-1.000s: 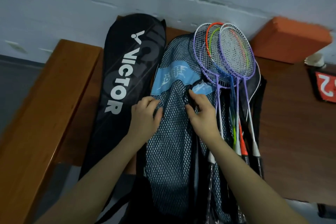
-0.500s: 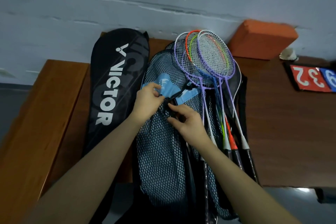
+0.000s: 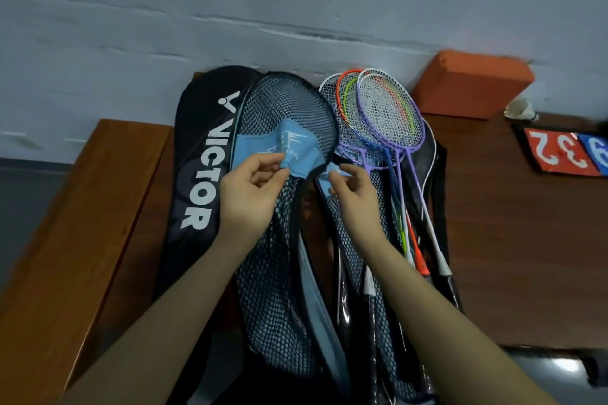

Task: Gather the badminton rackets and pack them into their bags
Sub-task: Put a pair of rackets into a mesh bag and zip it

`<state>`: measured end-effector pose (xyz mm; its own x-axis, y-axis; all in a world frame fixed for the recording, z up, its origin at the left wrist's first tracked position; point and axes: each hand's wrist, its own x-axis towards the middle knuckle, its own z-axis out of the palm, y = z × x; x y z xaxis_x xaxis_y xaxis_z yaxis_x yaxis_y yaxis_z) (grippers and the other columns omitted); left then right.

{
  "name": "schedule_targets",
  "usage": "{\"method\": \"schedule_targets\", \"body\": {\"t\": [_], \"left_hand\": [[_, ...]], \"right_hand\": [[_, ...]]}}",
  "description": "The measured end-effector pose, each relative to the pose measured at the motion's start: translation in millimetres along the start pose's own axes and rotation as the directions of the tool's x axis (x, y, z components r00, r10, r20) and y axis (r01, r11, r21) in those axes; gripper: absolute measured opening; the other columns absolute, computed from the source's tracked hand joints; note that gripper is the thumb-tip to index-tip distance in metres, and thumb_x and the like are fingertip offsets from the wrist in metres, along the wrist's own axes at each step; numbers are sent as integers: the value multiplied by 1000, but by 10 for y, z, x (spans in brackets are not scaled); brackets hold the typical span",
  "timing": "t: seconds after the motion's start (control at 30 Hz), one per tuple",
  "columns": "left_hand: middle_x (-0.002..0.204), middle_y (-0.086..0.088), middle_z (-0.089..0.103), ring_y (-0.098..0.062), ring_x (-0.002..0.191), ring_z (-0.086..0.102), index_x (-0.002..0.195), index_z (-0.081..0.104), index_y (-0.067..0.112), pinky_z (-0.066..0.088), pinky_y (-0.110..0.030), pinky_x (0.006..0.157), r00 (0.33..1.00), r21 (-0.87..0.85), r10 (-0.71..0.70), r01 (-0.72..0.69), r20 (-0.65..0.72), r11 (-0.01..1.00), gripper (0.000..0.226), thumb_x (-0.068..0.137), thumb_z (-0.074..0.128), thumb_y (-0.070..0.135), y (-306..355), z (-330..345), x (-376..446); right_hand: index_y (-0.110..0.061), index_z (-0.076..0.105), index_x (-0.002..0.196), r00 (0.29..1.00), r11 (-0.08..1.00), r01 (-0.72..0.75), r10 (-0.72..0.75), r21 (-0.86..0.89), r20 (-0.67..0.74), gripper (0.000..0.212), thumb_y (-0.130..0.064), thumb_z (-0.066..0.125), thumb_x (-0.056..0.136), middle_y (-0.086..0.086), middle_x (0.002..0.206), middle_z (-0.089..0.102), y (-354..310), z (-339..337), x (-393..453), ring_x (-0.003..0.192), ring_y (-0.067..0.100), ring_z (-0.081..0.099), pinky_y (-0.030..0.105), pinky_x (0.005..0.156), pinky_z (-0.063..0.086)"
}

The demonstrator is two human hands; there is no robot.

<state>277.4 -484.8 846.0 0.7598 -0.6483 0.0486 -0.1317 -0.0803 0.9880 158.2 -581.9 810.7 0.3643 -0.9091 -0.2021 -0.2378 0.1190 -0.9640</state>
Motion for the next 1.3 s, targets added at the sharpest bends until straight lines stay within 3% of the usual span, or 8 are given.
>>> {"method": "schedule_targets", "body": {"t": [0.13, 0.23, 0.43, 0.7, 0.83, 0.97, 1.1, 1.3], "left_hand": [[84, 11, 63, 5, 72, 58, 98, 66, 16, 47, -8, 71, 998, 61, 52, -53, 24, 997, 20, 81, 67, 5, 12, -138, -57], [84, 12, 62, 1, 74, 58, 96, 64, 18, 46, -8, 72, 999, 81, 42, -42, -2, 996, 20, 81, 67, 6, 0, -217, -49], [79, 10, 58, -1, 70, 54, 99, 59, 24, 43, -6, 67, 996, 156, 86, -83, -12, 984, 23, 82, 68, 11, -42, -271, 57], [96, 0, 64, -3, 80, 58, 102, 65, 17, 50, -24, 78, 965, 254, 249, -261, 77, 931, 17, 86, 62, 12, -29, 12, 439], [98, 4, 53, -16, 95, 55, 99, 65, 16, 47, -38, 86, 936, 341, 319, -351, 150, 872, 34, 82, 57, 45, -123, 148, 398], [96, 9, 55, -11, 88, 55, 115, 55, 23, 49, -35, 84, 949, 337, 160, -249, 271, 908, 58, 69, 65, 57, -229, 244, 204], [93, 5, 59, -10, 83, 56, 117, 55, 16, 51, -33, 81, 963, 305, 124, -195, 238, 932, 38, 81, 68, 20, -249, 376, 160], [91, -2, 66, -15, 86, 64, 106, 62, 14, 53, -27, 83, 987, 60, -53, 44, 154, 997, 23, 84, 63, 6, -200, 397, 319]], "right_hand": [[-6, 45, 126, 987, 974, -160, 155, 163, 41, 46, -27, 62, 89, -4, 88, 62, -119, 196, 121, 82, 13, 64, 17, 61, 45], [-4, 46, 124, 995, 972, -68, 81, 223, -50, 45, -11, 67, 84, -3, 70, 53, -199, 317, 145, 64, 9, 54, 22, 63, 44], [-3, 47, 117, 985, 946, 145, -111, 289, -131, 39, 8, 61, 82, -2, 69, 48, -577, 350, 204, 54, -3, 50, 12, 61, 45], [-13, 56, 120, 900, 901, 432, -429, 42, -75, 41, 1, 60, 83, 3, 93, 63, -1029, 241, 505, 82, 12, 58, 23, 75, 52], [-10, 58, 121, 908, 911, 413, -412, -1, -82, 40, 0, 61, 82, 0, 86, 64, -1006, 190, 707, 79, 11, 61, 21, 72, 52], [-10, 58, 122, 929, 932, 361, -361, -10, -79, 40, -3, 62, 83, 7, 99, 68, -759, 157, 760, 90, 19, 65, 32, 81, 55], [-8, 58, 123, 938, 940, 341, -340, 12, -62, 39, -1, 61, 85, 10, 108, 67, -622, 142, 742, 94, 15, 64, 31, 87, 53], [-16, 61, 116, 960, 963, 271, -270, 5, 80, 27, -7, 56, 91, 5, 108, 67, -245, -58, 505, 100, 17, 64, 33, 90, 52]]}}
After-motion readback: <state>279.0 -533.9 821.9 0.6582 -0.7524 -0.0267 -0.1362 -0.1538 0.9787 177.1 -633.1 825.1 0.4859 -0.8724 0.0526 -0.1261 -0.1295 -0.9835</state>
